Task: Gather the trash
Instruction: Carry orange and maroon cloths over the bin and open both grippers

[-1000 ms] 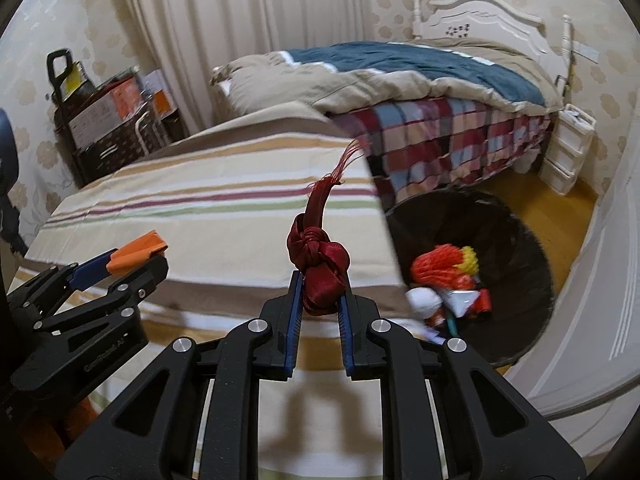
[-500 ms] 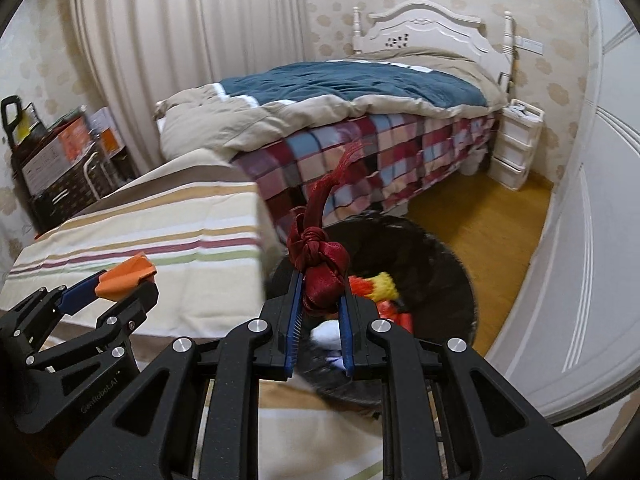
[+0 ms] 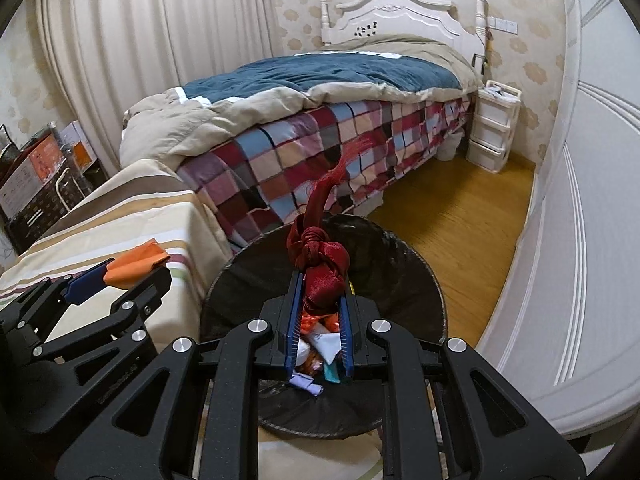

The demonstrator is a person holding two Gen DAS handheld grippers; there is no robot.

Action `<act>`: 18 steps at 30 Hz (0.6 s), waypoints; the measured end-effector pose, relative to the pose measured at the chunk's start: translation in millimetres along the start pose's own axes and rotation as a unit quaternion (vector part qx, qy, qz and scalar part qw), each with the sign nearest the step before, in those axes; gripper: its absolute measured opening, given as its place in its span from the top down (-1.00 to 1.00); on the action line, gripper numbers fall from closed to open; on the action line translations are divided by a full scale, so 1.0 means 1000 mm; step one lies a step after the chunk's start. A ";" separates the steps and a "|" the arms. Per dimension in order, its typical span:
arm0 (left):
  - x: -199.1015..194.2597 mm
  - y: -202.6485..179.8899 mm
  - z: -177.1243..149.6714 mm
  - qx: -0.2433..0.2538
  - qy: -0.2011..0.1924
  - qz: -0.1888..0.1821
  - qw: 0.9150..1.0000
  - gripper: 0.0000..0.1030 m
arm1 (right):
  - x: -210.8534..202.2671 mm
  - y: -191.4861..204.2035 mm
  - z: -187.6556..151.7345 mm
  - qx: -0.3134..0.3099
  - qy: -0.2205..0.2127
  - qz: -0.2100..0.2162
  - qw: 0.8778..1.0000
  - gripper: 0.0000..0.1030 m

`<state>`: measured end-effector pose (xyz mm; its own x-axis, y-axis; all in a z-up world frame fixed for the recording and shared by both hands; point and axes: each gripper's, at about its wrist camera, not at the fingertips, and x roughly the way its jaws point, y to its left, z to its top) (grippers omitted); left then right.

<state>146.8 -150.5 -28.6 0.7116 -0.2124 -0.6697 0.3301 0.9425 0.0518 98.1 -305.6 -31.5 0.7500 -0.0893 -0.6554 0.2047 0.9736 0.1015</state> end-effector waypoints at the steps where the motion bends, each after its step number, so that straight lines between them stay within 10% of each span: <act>1: 0.004 -0.001 0.001 0.000 0.002 0.000 1.000 -0.10 | 0.003 -0.002 0.000 0.002 0.002 0.000 1.000 0.68; 11: 0.024 -0.013 0.003 0.015 0.020 0.008 1.000 -0.20 | 0.021 -0.016 0.002 0.019 0.010 -0.003 1.000 0.61; 18: 0.026 -0.011 0.004 0.012 0.020 0.015 1.000 -0.52 | 0.021 -0.022 0.001 0.025 0.002 -0.015 1.000 0.11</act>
<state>163.9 -167.8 -43.9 0.6965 -0.1737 -0.6962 0.3243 0.9417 0.0895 109.7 -328.6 -46.5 0.7403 -0.1167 -0.6620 0.2582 0.9586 0.1197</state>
